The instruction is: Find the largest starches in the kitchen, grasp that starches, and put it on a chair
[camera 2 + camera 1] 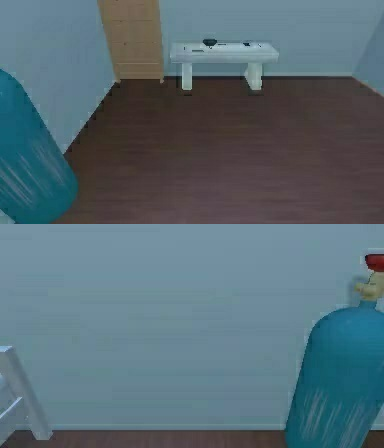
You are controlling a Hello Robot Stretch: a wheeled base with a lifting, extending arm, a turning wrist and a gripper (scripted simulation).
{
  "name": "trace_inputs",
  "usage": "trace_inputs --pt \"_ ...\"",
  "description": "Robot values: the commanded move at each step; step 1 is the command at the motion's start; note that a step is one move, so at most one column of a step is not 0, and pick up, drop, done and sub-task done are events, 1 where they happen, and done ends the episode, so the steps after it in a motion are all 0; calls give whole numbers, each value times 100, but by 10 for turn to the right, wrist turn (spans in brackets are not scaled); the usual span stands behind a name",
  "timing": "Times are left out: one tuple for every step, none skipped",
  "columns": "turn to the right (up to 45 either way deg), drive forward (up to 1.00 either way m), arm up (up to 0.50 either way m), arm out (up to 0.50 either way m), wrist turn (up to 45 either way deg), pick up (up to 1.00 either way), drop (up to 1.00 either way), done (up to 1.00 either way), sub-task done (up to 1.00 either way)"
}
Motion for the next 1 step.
trace_inputs --pt "-450 0 0 0 0 0 0 0 0"
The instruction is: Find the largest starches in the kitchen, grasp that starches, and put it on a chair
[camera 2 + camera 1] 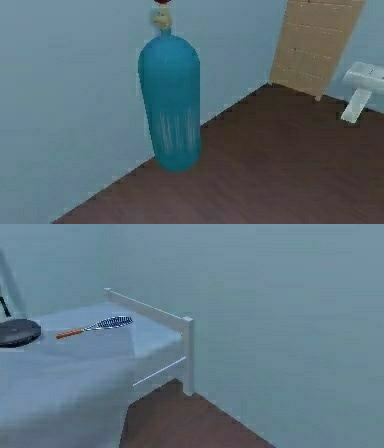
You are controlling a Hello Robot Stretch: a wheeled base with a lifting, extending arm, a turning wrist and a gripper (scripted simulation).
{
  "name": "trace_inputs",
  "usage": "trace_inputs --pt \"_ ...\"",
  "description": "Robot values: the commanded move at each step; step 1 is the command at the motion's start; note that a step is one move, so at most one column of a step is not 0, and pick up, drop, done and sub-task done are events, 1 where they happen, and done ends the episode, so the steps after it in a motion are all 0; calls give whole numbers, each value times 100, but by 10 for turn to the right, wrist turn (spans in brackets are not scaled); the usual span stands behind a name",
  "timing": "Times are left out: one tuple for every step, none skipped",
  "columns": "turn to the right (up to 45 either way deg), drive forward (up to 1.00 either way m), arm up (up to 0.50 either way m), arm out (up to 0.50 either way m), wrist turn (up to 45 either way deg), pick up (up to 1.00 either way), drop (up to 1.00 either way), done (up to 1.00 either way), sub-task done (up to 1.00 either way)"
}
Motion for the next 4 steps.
trace_inputs --pt "-450 0 0 0 0 0 0 0 0" --pt "-450 0 0 0 0 0 0 0 0" --pt "-270 0 0 0 0 0 0 0 0" --pt "0 100 0 0 0 0 0 0 0"
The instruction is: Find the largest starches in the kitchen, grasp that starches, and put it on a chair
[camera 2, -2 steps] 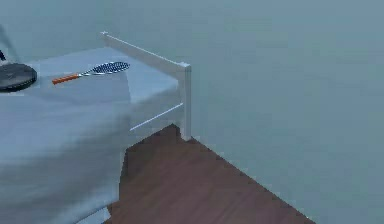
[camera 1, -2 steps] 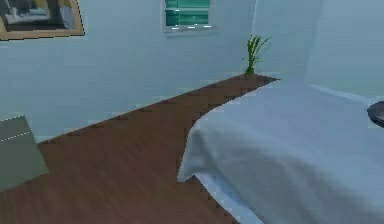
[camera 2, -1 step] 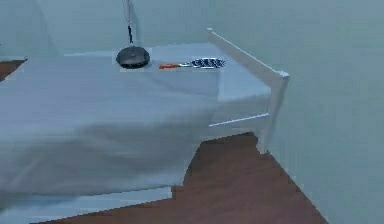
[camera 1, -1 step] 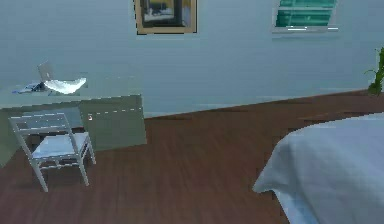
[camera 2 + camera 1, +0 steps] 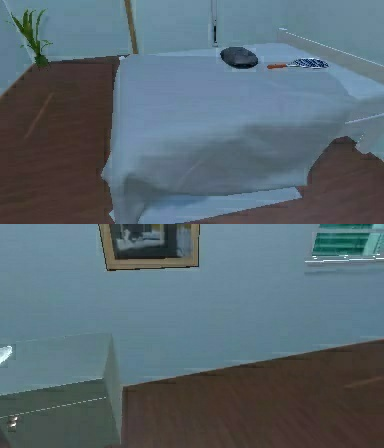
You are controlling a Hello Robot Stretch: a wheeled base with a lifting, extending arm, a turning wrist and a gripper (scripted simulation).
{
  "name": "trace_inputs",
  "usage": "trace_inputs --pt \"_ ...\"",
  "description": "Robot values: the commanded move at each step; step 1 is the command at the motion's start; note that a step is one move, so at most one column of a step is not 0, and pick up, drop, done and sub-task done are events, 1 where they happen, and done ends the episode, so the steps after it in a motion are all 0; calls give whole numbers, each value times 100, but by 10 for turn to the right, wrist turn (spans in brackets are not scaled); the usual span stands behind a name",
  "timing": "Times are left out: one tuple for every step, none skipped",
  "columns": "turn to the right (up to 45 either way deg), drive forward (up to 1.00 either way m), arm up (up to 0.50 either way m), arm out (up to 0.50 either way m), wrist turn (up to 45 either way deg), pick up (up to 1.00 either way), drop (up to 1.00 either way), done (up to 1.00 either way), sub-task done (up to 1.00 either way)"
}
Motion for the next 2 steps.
trace_inputs --pt "-120 0 0 0 0 0 0 0 0" --pt "0 20 0 0 0 0 0 0 0"
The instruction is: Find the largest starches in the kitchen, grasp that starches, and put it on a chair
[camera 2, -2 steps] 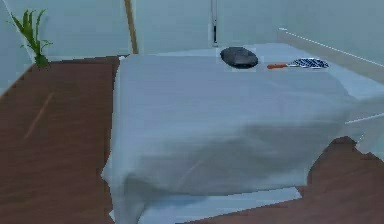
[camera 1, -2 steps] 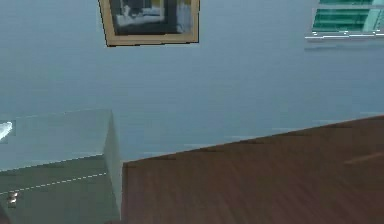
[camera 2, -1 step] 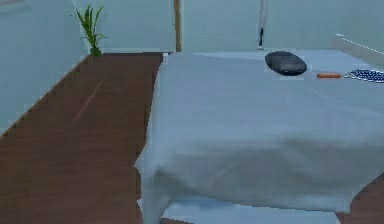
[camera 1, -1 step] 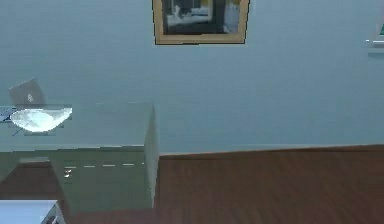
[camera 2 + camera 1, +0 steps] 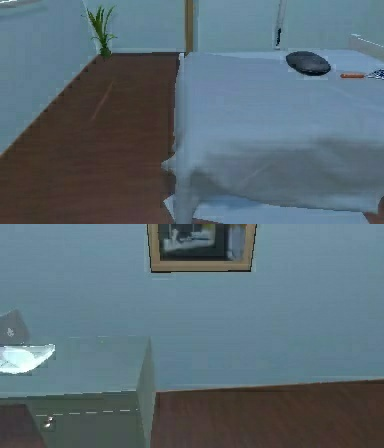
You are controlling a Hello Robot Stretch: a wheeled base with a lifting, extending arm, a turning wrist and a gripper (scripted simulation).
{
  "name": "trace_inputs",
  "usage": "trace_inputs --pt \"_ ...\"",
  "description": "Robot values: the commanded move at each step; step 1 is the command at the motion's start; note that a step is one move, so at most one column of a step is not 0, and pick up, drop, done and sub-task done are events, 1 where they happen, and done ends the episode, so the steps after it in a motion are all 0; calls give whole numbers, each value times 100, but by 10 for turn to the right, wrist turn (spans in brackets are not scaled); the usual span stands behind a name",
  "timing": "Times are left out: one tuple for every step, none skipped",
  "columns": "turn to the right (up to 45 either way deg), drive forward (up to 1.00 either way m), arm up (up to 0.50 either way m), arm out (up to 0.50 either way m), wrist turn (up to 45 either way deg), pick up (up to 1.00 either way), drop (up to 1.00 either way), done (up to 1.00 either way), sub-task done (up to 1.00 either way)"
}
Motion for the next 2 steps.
trace_inputs --pt "390 0 0 0 0 0 0 0 0" --pt "0 100 0 0 0 0 0 0 0"
